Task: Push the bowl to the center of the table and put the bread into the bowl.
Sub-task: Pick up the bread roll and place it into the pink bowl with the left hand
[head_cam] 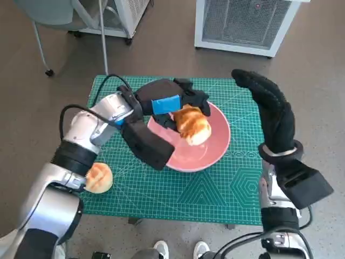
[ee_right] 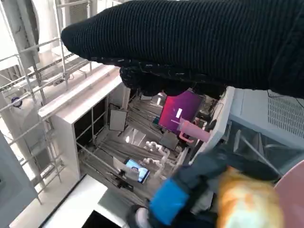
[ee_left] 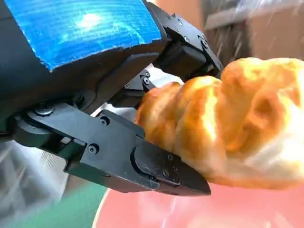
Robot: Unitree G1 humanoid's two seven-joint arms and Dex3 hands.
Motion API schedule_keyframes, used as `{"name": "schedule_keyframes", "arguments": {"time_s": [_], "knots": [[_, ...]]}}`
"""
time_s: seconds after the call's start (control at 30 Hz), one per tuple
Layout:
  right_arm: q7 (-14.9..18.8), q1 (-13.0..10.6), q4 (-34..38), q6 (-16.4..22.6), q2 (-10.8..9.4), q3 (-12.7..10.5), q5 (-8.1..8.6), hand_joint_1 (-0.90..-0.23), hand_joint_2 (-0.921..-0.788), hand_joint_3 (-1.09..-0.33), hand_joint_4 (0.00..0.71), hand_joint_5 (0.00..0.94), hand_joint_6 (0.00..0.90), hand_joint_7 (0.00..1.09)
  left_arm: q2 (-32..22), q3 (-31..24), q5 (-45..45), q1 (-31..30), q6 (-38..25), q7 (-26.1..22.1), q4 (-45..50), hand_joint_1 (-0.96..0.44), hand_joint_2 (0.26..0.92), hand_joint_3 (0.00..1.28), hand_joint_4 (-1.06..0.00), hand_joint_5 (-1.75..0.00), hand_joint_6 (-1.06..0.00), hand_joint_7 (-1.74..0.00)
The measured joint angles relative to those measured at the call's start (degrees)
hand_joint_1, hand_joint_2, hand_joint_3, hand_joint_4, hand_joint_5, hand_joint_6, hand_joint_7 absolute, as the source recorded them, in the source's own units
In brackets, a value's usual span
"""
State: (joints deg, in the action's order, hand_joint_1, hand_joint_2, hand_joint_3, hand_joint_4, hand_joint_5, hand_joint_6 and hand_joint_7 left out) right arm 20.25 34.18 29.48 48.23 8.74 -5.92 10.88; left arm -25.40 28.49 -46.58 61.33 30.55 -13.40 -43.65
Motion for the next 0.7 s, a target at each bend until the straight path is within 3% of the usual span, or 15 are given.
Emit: {"name": "schedule_keyframes", "arguments": {"time_s": [0.37,0.7], "knots": [[-0.69,-0.19,-0.24,-0.11,-0.35,0.15,-0.42,-0.668,-0.921,-0.816,0.252,0.007,-0.001,0.64,-4.32,-3.14,6.08,-7.82,-3.07,-9.28,13.72,-0.34,0.836,0.00,-0.03,0.00,-0.21,-0.06],[-0.69,-0.18,-0.27,-0.37,-1.29,0.51,-0.10,-0.667,-0.921,-0.812,0.254,0.008,-0.001,0.65,-13.58,-11.96,14.64,-16.68,-5.35,-17.19,31.22,-0.38,0.836,0.00,0.00,0.00,-0.20,-0.04]]}}
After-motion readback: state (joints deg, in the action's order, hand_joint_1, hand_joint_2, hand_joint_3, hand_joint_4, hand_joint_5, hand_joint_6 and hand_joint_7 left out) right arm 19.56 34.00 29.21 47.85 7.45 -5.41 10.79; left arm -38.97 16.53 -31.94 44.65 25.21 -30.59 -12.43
